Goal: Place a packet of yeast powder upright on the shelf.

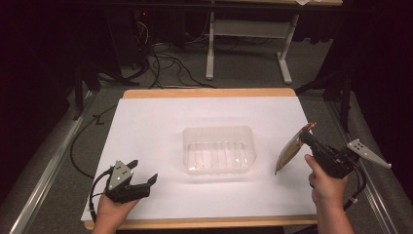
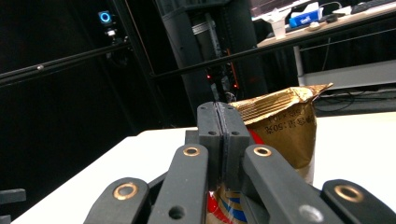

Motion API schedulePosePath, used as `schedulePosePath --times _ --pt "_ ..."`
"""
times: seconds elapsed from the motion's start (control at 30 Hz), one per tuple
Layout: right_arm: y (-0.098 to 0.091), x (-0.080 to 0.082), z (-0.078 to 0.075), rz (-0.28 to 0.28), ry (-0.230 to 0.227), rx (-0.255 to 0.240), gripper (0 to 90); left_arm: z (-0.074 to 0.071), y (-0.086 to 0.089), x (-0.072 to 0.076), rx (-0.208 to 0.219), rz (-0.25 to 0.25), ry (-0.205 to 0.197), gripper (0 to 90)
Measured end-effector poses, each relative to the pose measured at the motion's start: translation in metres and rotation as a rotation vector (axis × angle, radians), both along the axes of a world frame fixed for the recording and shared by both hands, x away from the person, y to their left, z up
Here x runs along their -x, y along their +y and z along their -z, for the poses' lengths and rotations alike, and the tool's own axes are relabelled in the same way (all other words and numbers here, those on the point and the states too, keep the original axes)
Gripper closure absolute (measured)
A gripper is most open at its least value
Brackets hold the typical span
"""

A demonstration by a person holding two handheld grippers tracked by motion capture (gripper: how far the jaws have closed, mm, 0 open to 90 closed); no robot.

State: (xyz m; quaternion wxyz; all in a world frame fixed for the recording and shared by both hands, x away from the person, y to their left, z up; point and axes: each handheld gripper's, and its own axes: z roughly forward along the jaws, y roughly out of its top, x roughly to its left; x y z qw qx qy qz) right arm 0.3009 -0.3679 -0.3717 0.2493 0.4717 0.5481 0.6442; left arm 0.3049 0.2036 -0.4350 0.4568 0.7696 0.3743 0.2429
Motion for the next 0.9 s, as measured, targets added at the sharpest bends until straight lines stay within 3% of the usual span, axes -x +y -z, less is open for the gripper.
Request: schedulePosePath --times 0.9 --pt "0.022 -0.004 -0.015 -0.124 -0.037 -0.012 90.0 -0.003 0.007 0.002 0.014 -0.019 -0.006 17.9"
